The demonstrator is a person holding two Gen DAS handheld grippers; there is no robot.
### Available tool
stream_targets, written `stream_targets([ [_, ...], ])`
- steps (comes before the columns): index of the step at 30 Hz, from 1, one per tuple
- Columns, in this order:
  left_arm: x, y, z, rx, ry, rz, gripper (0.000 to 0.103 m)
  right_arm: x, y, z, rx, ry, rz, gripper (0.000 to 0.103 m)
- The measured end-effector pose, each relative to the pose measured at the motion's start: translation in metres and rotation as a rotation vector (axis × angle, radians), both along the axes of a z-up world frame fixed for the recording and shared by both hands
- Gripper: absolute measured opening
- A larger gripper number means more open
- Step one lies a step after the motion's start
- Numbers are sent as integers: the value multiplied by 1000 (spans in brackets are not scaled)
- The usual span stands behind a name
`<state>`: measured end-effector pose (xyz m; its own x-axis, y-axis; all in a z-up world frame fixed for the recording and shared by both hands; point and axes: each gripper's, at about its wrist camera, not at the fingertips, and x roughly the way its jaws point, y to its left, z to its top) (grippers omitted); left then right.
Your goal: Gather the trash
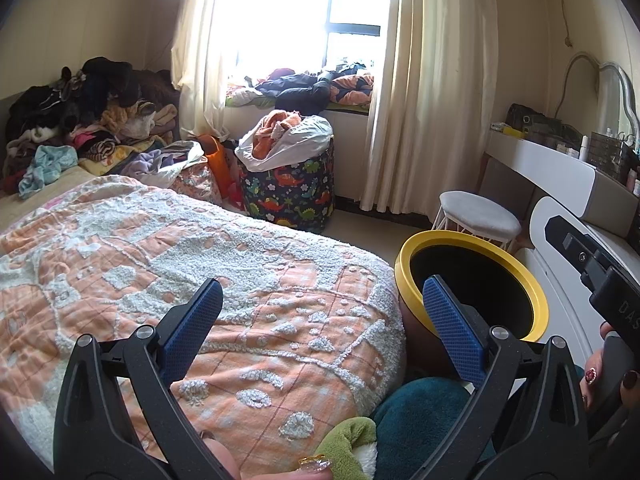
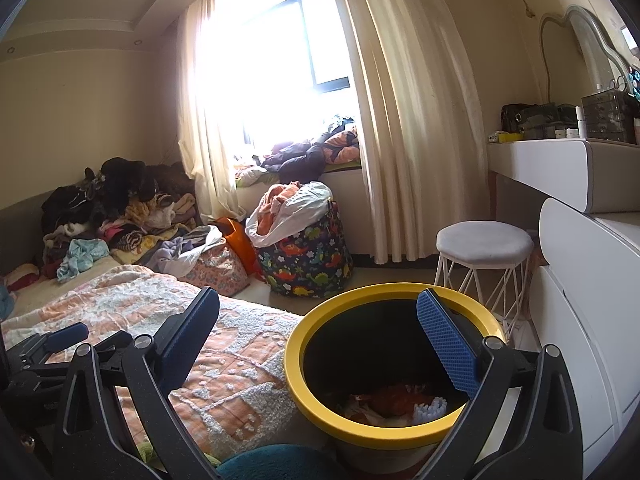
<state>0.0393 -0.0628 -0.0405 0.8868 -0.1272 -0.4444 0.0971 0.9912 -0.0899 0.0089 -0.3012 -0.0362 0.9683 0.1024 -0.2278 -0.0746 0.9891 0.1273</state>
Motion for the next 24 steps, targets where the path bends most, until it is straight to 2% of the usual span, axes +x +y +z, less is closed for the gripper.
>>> stream_targets([
  [24, 0, -2, 2, 7, 7, 10, 92, 0, -5, -1, 2, -2, 1, 96],
])
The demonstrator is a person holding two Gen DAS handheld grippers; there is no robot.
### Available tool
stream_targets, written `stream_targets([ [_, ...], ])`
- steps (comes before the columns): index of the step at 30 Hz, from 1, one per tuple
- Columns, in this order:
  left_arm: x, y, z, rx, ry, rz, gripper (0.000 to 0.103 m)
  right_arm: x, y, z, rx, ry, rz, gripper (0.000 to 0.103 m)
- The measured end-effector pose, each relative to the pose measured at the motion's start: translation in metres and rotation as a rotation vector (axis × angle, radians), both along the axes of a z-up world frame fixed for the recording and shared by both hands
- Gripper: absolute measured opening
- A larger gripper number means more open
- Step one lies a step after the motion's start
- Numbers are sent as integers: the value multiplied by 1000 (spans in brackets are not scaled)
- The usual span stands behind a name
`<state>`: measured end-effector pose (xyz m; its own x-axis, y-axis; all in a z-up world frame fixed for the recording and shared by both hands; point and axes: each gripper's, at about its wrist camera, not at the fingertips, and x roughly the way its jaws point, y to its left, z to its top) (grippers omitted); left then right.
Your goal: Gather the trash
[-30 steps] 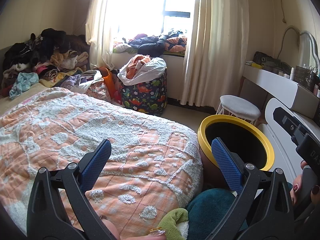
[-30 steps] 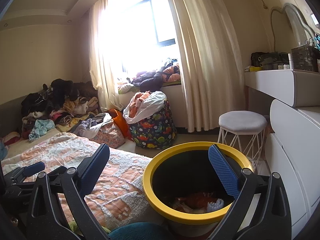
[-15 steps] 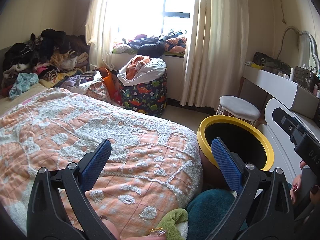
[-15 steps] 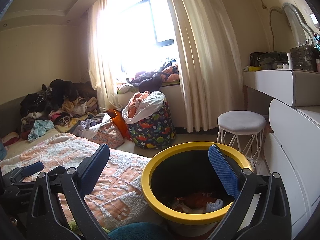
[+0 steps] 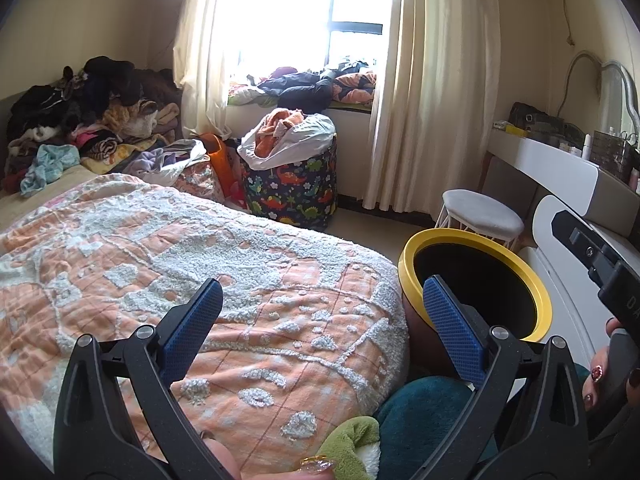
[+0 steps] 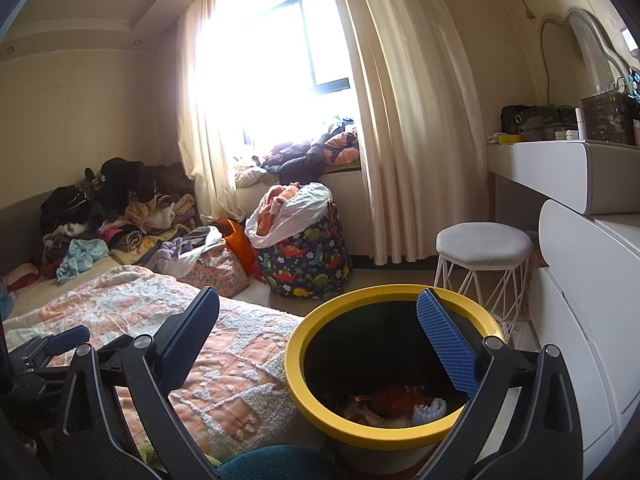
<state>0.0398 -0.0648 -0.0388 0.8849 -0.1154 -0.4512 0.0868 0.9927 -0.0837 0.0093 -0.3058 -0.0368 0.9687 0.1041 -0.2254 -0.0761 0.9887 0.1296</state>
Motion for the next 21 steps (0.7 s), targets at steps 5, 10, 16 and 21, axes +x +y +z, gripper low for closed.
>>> stream_targets([
  [5, -3, 6, 2, -22, -8, 8, 92, 1, 6, 7, -2, -7, 14, 96],
  [10, -8, 54, 3, -97, 28, 129, 92, 20, 36, 26, 20, 38, 136, 96],
  [16, -26, 208, -22, -126, 172, 576, 92, 49, 150, 40, -1, 157, 441, 96],
  [21, -64, 342, -58, -122, 314, 948, 92, 69, 298, 6, -42, 450, 764, 96],
])
